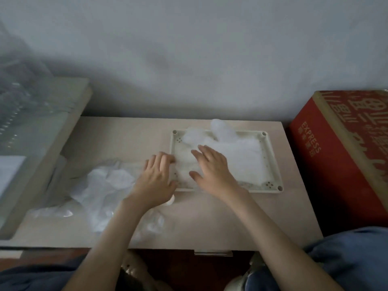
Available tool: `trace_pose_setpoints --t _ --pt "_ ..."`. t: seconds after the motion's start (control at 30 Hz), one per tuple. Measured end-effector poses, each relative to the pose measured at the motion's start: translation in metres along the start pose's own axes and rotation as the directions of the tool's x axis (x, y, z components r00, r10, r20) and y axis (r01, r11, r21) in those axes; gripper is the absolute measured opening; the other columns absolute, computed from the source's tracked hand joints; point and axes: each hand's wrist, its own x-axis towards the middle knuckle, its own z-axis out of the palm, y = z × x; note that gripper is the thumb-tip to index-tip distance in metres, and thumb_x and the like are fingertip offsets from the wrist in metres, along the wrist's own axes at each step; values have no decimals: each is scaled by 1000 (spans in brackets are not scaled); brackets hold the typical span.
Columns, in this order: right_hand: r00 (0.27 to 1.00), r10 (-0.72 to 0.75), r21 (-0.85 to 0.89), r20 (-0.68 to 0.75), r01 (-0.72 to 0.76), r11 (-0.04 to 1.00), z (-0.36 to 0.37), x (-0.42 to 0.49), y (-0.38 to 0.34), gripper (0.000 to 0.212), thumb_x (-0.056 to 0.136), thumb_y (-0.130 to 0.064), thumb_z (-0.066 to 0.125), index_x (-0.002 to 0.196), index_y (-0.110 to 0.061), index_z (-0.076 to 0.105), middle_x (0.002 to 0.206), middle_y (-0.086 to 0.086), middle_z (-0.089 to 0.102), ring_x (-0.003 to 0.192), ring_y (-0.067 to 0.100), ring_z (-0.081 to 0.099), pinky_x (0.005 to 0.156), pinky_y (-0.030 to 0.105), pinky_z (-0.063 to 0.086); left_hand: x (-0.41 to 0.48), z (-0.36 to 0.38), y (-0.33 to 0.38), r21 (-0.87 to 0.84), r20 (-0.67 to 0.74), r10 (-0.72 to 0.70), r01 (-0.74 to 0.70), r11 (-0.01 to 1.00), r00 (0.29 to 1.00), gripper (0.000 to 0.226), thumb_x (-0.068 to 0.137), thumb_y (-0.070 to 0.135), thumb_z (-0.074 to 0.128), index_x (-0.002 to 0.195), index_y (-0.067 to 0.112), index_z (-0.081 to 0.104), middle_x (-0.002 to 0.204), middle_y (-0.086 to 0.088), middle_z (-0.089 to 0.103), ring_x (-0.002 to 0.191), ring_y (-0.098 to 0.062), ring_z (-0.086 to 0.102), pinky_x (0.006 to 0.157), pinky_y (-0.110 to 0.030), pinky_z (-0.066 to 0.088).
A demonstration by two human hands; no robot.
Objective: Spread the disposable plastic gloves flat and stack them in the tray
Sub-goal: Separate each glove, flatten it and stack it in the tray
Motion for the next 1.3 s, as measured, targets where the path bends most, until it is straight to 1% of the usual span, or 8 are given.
trace_pose_setpoints --t 0.2,0.5,0.77,0.9,0.93,1.0,1.1,1.3 --pt "963 -263 14 66 262 965 41 -8 -68 53 87 -31 60 136 -13 47 140 4 45 131 26 34 104 37 20 -76 -17 -41 86 416 -313 305 948 854 78 63 60 75 117 17 38 112 4 37 100 -15 39 85 -25 34" --pt "940 -335 -99 63 340 935 77 -11 -98 29 82 -29 47 97 -17 69 96 3 67 101 30 58 85 37 20 -81 -34 -50 115 414 -353 336 935 839 19 96 34 49 104 19 60 105 -1 56 99 -21 54 80 -29 41" --pt "985 -167 103 -32 170 980 53 2 -89 31 94 -41 50 112 -22 67 116 -7 65 118 16 46 97 30 18 -70 -53 -49 168 251 -462 432 886 850 26 99 34 42 104 23 65 105 1 66 98 -22 60 73 -31 44" --pt "999 43 659 -6 -29 752 25 0 -91 32 96 -43 48 123 -29 58 120 -20 54 122 1 43 105 22 31 -64 -76 -39 -198 -57 -593 573 795 803 22 97 22 47 85 6 56 77 -12 62 75 -33 58 63 -36 42" --pt "996 81 790 27 -71 610 18 -1 -92 35 94 -46 47 126 -33 53 124 -19 52 122 -3 43 102 16 33 -61 -84 -37 -396 -83 -667 590 704 740 21 96 18 46 82 4 54 74 -11 62 72 -31 58 62 -36 42" --pt "990 112 903 90 -128 409 12 -2 -93 49 85 -55 48 130 -35 45 132 -14 49 123 -7 43 97 10 35 -50 -101 -28 -864 98 -768 437 249 632 24 97 15 40 80 5 54 81 -12 71 79 -28 65 72 -36 51" --pt "977 58 938 204 -212 274 14 2 -94 75 81 -61 61 143 -27 35 144 -8 43 129 3 42 111 30 28 -39 -118 -16 -877 390 -493 151 -456 778 49 98 17 30 84 -3 73 90 -18 72 89 -28 66 92 -39 49" --pt "950 -108 949 294 -304 -84 8 -4 -84 88 74 -62 67 141 -11 42 141 10 49 130 23 47 100 31 43 -28 -98 0 -710 411 -287 107 -696 865 32 89 16 40 90 1 68 114 -16 67 110 -30 64 89 -38 55"
